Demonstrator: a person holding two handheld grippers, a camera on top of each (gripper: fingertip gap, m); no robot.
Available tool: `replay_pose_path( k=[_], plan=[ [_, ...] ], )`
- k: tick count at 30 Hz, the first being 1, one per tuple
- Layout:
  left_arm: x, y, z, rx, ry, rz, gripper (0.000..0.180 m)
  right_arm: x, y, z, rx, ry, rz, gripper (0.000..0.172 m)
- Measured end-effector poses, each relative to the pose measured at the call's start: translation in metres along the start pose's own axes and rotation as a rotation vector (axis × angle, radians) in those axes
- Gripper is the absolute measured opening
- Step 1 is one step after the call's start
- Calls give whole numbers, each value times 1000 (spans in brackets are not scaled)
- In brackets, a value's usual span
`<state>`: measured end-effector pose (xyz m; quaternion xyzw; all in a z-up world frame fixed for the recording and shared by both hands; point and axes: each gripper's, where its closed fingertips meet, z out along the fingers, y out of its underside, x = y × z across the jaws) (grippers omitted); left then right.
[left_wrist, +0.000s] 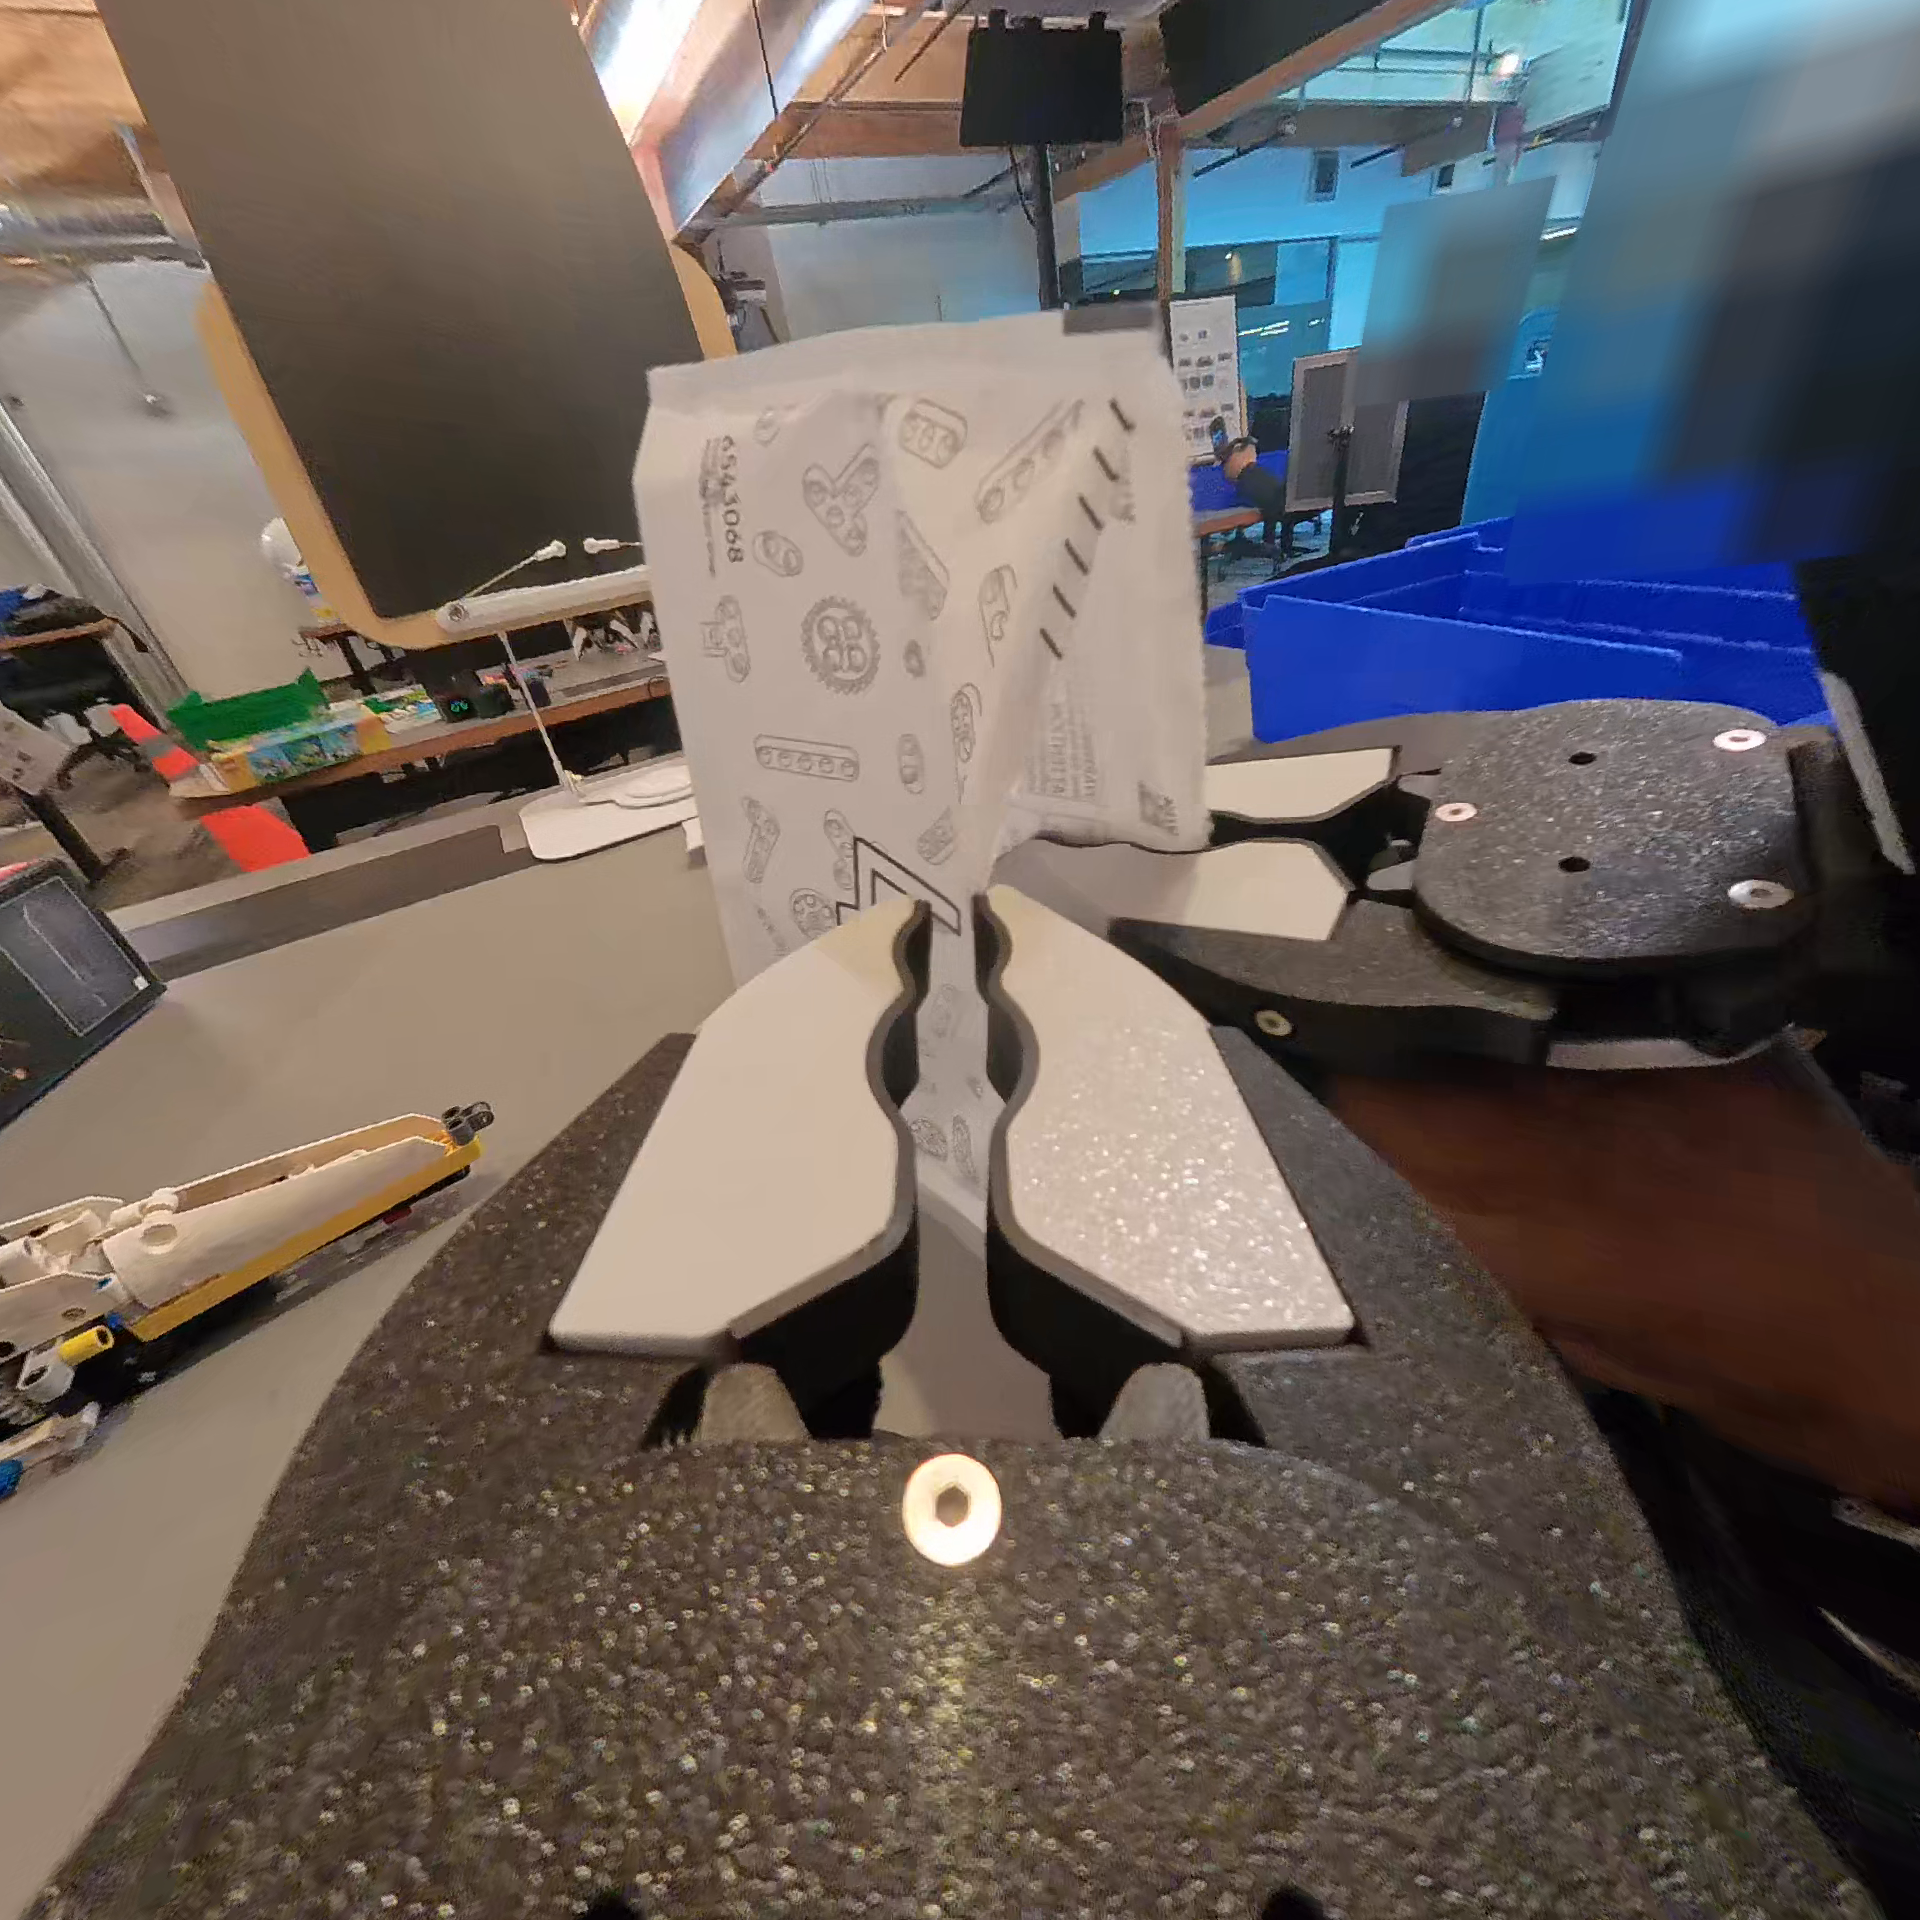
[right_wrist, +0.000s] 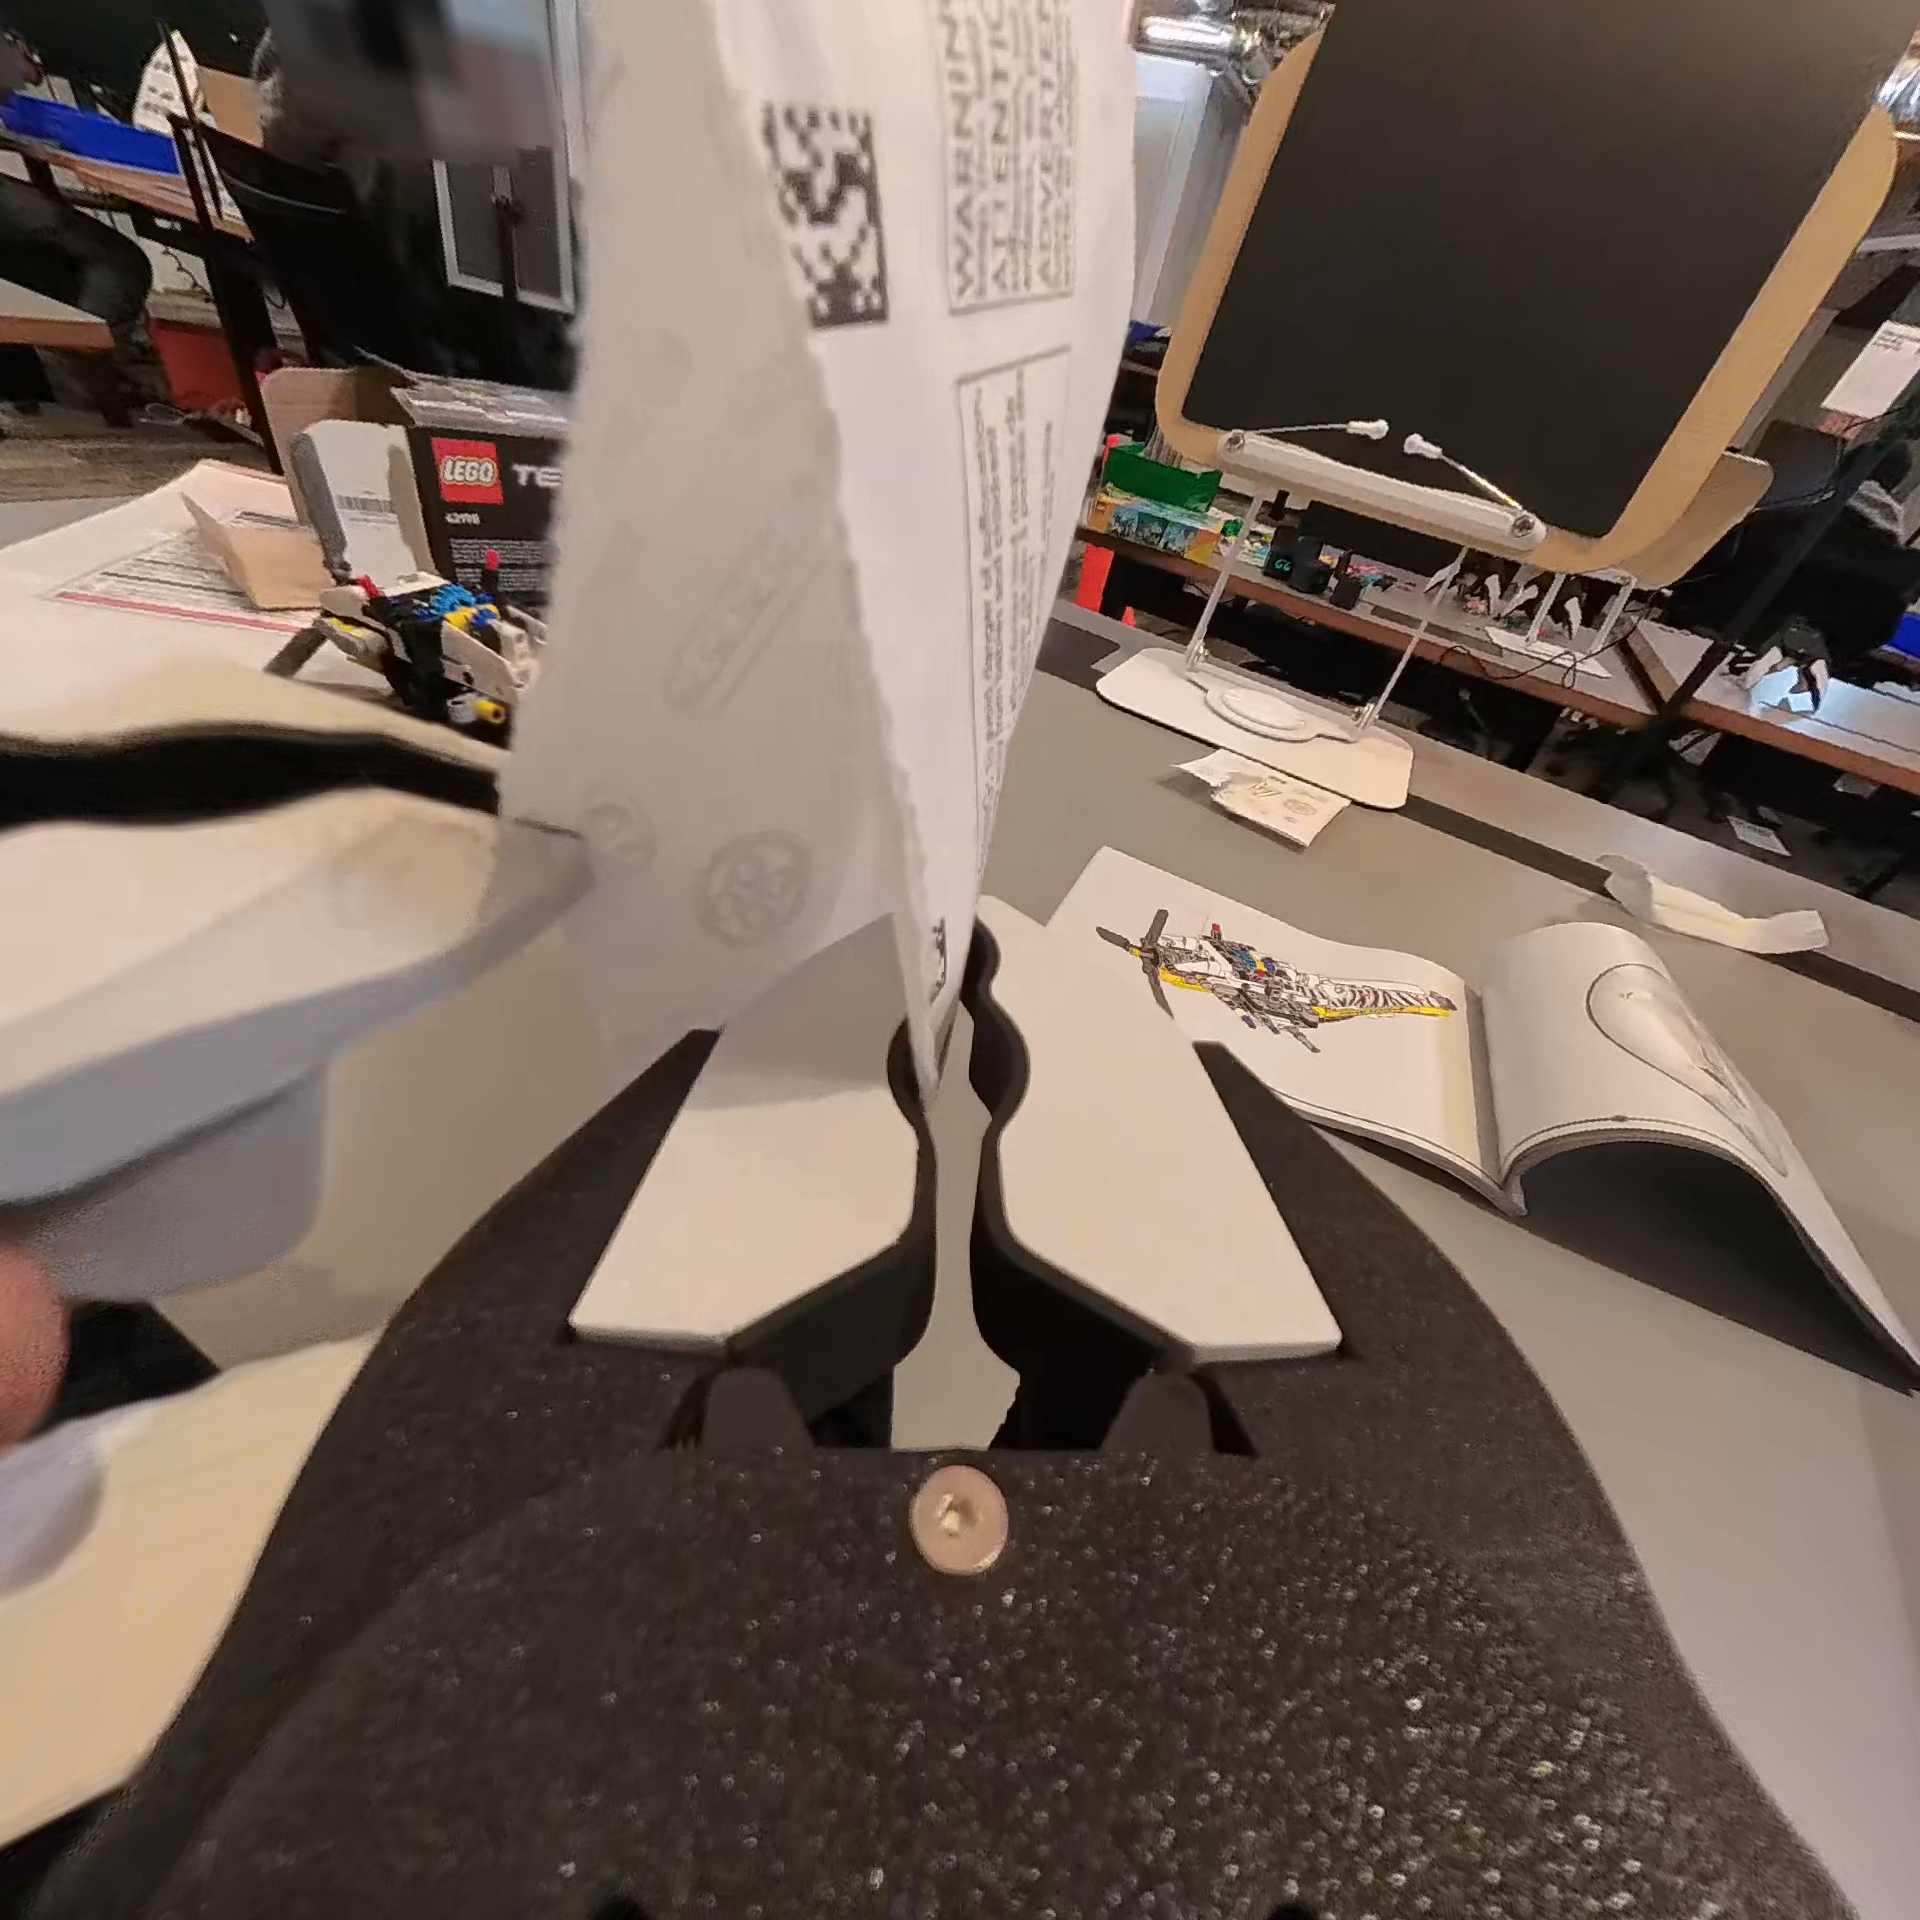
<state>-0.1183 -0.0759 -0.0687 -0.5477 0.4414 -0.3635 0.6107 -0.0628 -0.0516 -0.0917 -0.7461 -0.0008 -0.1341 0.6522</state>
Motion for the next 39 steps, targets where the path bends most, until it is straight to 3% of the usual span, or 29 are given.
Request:
replay_pose_path(
  k=[9,21,26,33,39],
  plan=[
    [10,-1,-1,-20,-43,17,31,-14,-7,-3,64,-24,33,0],
    [-27,16,6,-110,-115,5,18,-49,-11,-9,140,-125,-14,0],
    [-50,42,15,-222,-181,79,2,-37,-8,-4,119,-21,-85,0],
    [-79,51,15,-230,-336,136,1,4,-11,-6,152,227,-168,0],
    [-89,56,17,-220,-358,104,1,14,-12,-15,199,303,-229,0]
  ],
)
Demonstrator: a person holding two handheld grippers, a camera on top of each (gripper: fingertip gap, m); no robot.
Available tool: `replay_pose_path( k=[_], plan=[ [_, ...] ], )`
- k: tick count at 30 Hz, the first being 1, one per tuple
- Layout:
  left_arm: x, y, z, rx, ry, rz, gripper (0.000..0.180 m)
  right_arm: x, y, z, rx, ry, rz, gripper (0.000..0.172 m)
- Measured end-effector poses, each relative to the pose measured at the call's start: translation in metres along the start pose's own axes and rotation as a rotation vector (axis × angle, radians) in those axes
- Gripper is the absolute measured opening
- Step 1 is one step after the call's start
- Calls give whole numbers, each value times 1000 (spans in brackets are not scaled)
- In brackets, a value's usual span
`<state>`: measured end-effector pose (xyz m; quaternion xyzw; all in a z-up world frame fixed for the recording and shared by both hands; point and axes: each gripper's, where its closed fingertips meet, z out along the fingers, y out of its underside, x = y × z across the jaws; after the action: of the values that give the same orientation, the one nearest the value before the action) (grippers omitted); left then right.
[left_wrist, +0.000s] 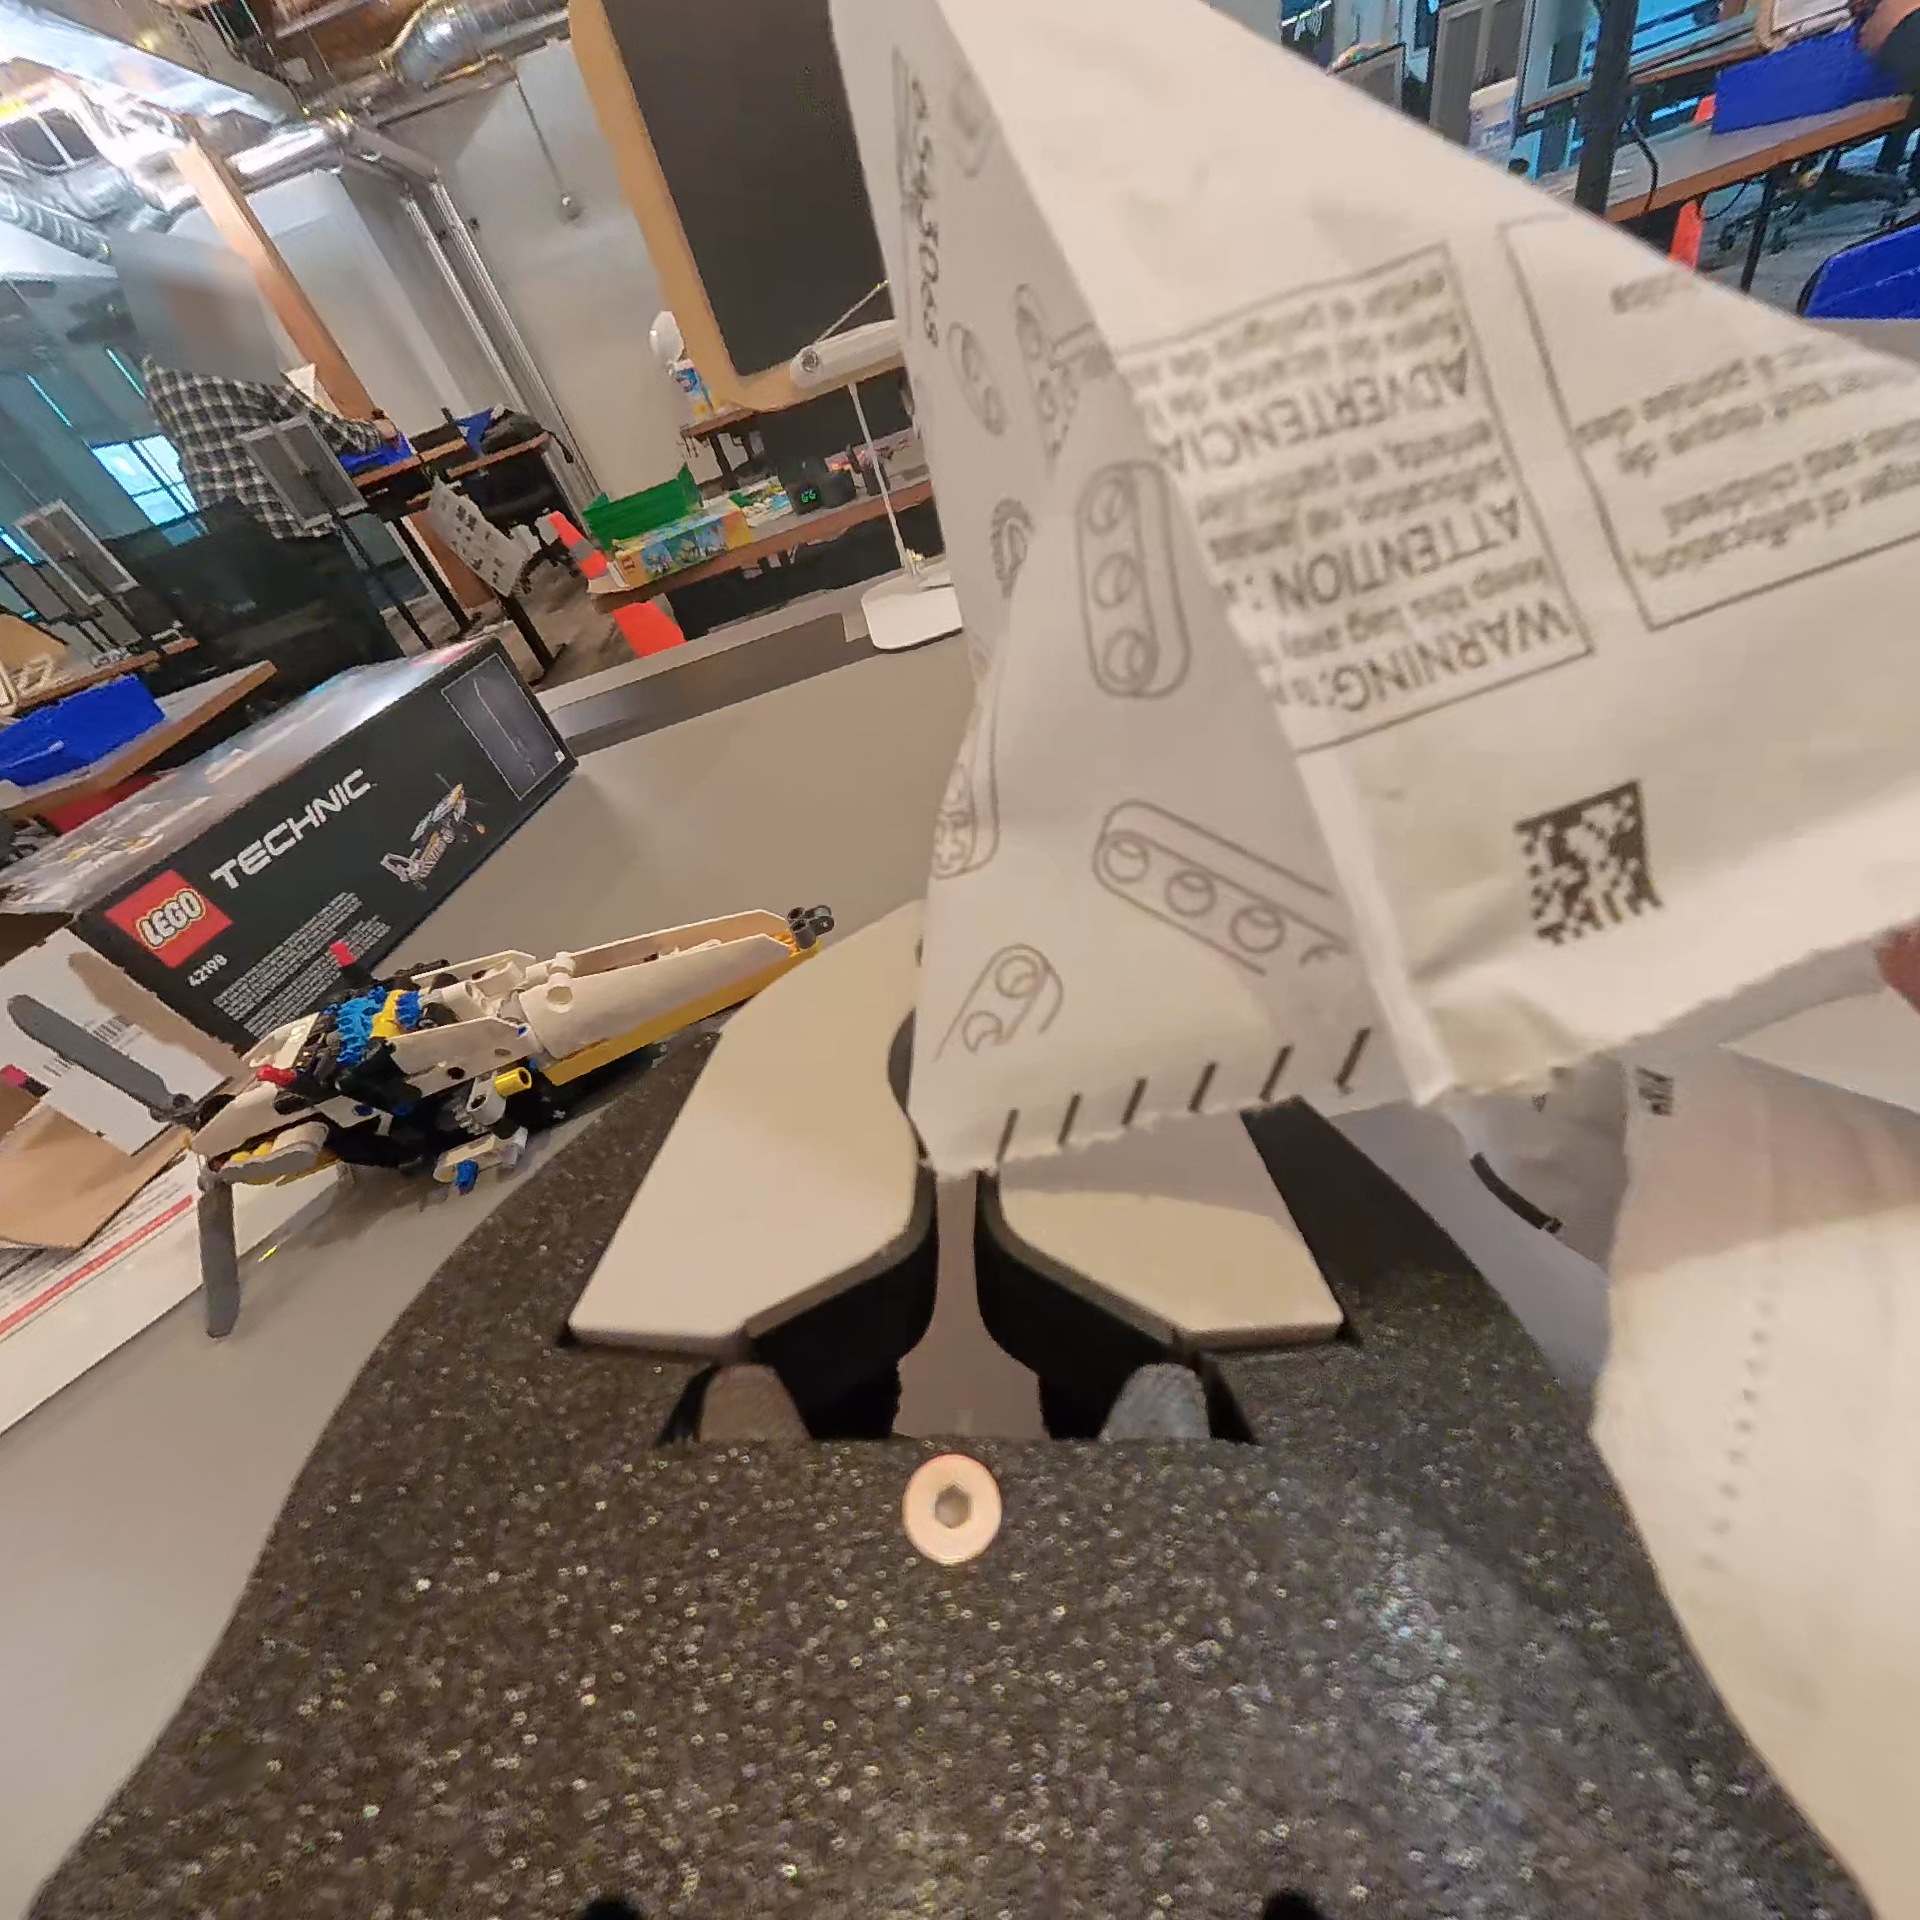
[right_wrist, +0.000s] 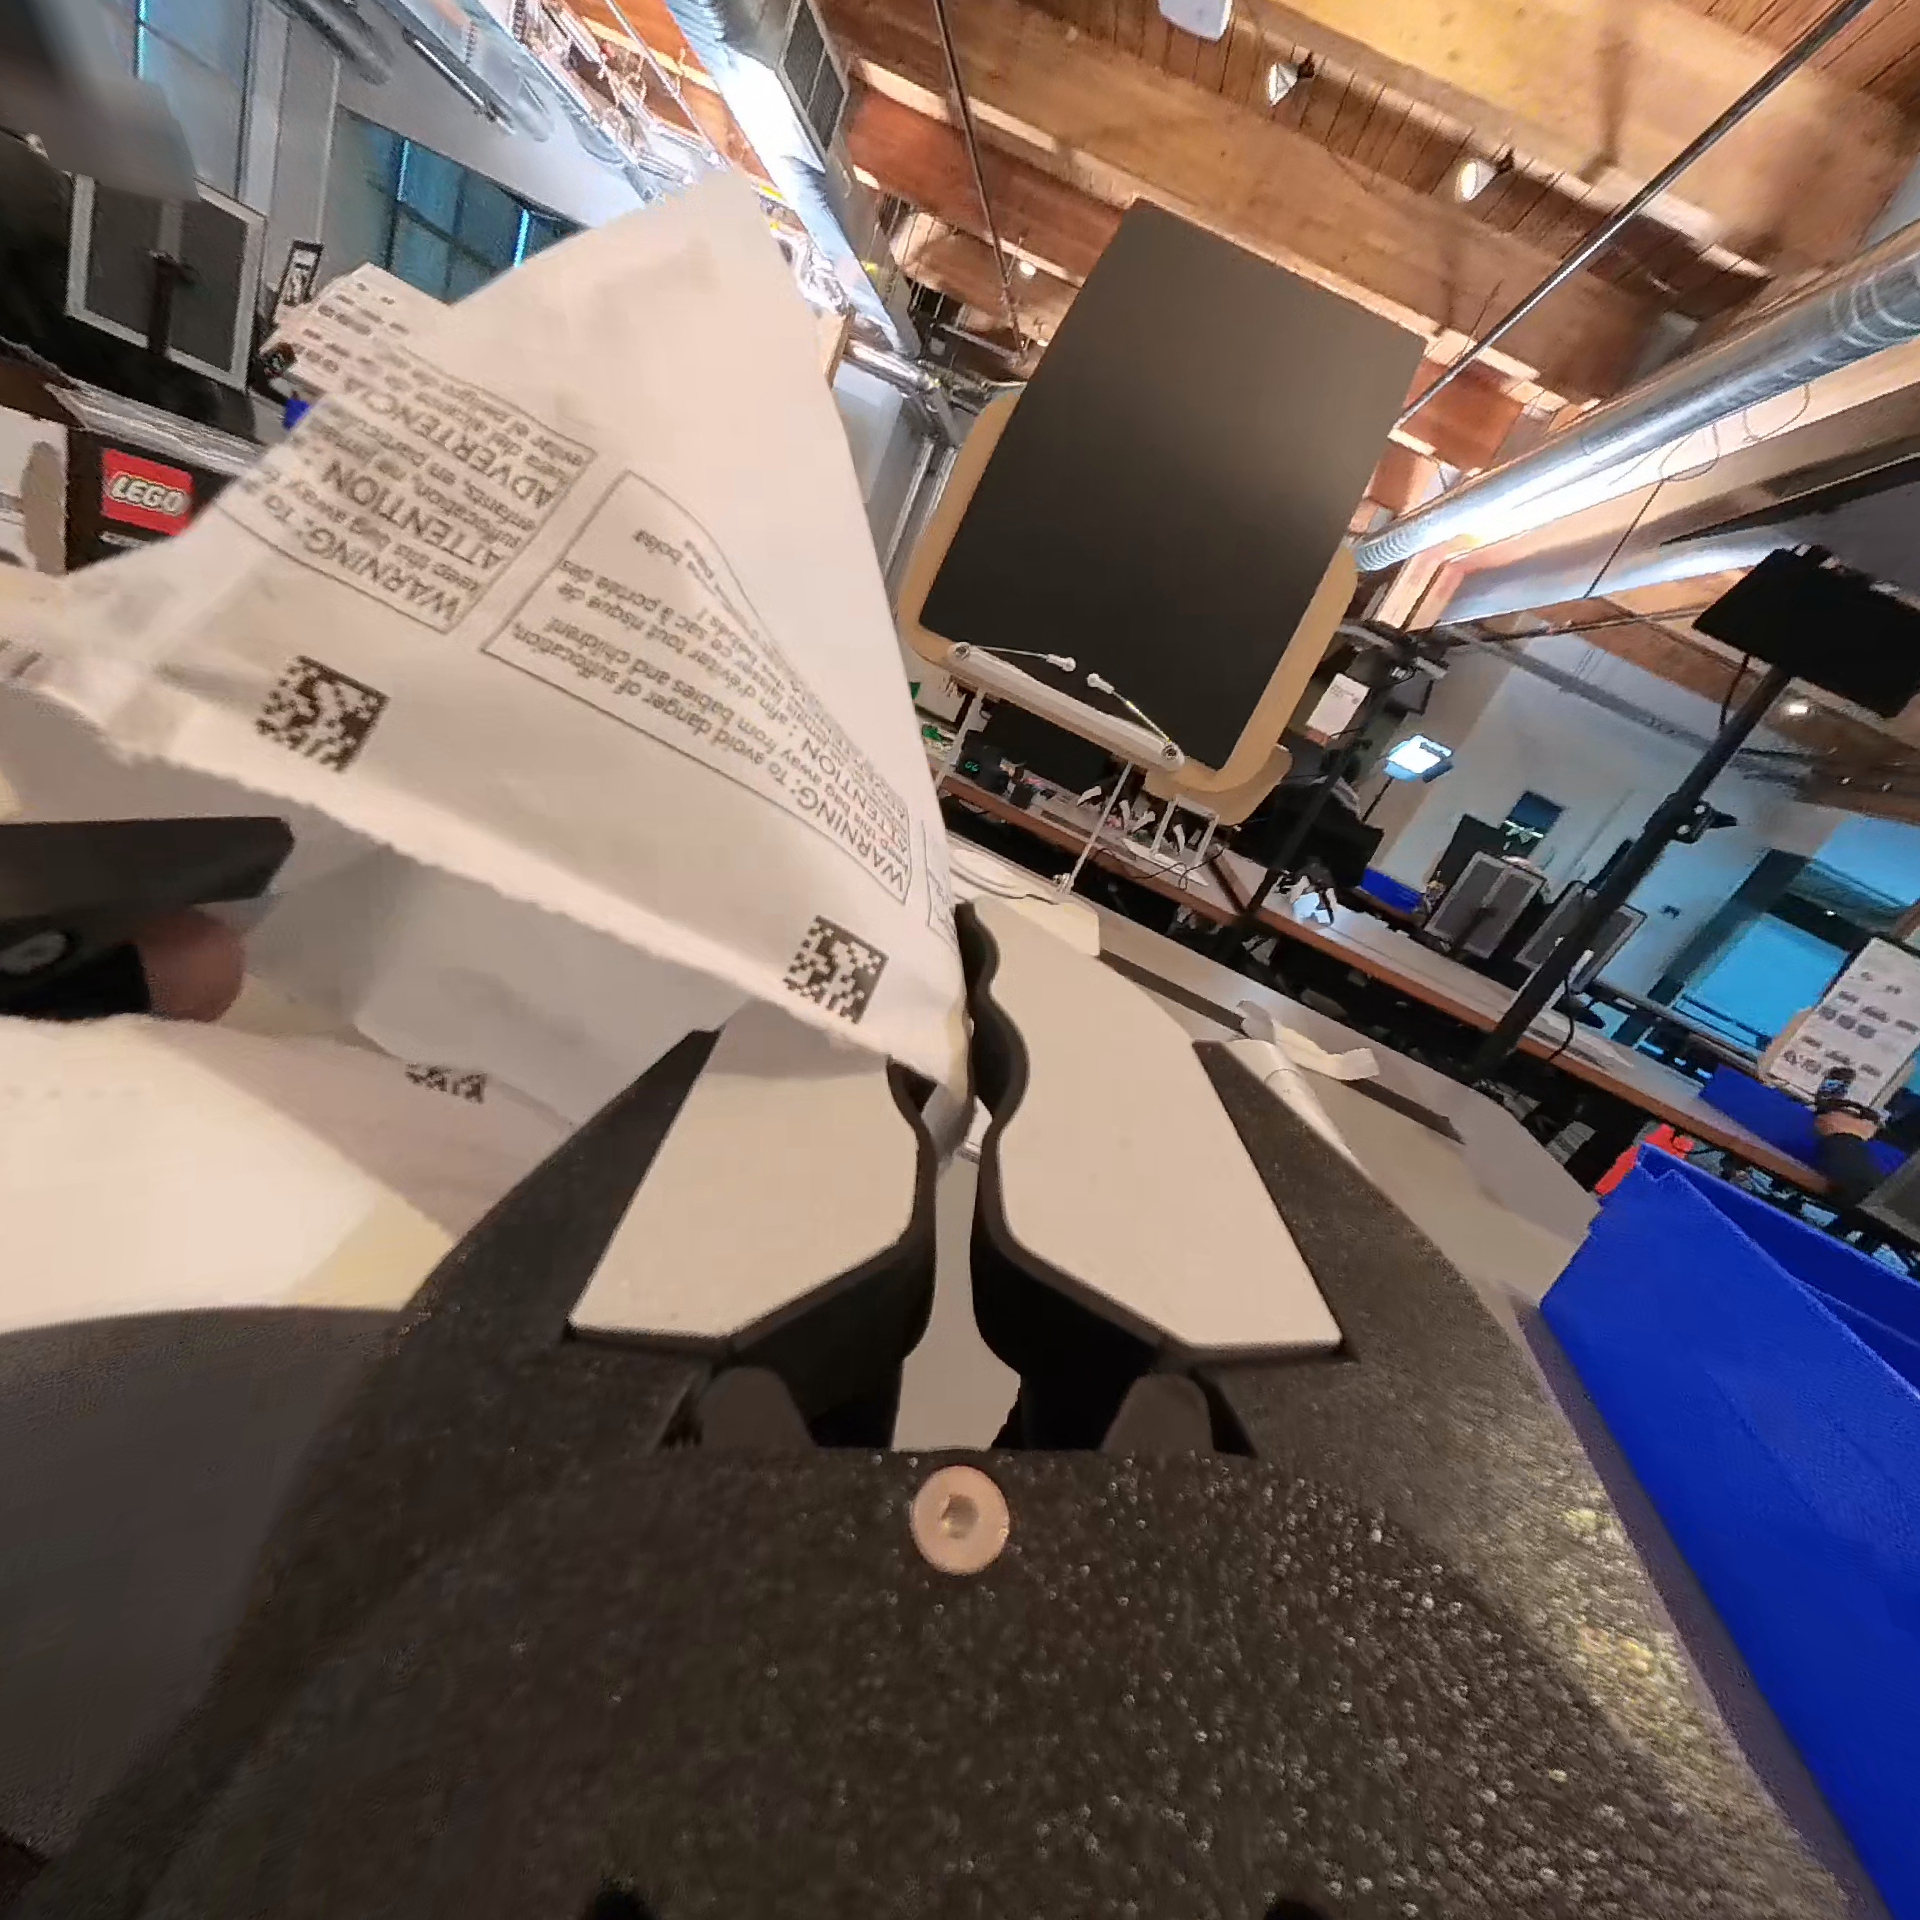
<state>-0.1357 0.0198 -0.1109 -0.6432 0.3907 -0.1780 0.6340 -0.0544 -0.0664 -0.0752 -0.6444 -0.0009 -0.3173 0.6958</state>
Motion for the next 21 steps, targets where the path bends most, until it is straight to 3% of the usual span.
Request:
replay_pose_path(
  k=[5,9,12,15,21],
  plan=[
    [11,-11,-6,51,20,32,1,-8,-1,0,14,-47,7,0],
    [11,-23,-13,95,12,40,1,-25,14,2,-123,-178,93,21],
    [8,-27,-15,113,11,23,1,-31,21,3,-184,-208,69,23],
    [7,-27,-15,114,9,21,1,-36,34,7,-237,-227,34,2],
    [-6,-18,-12,77,-25,27,0,-6,46,13,-232,-101,-32,0]
  ],
)
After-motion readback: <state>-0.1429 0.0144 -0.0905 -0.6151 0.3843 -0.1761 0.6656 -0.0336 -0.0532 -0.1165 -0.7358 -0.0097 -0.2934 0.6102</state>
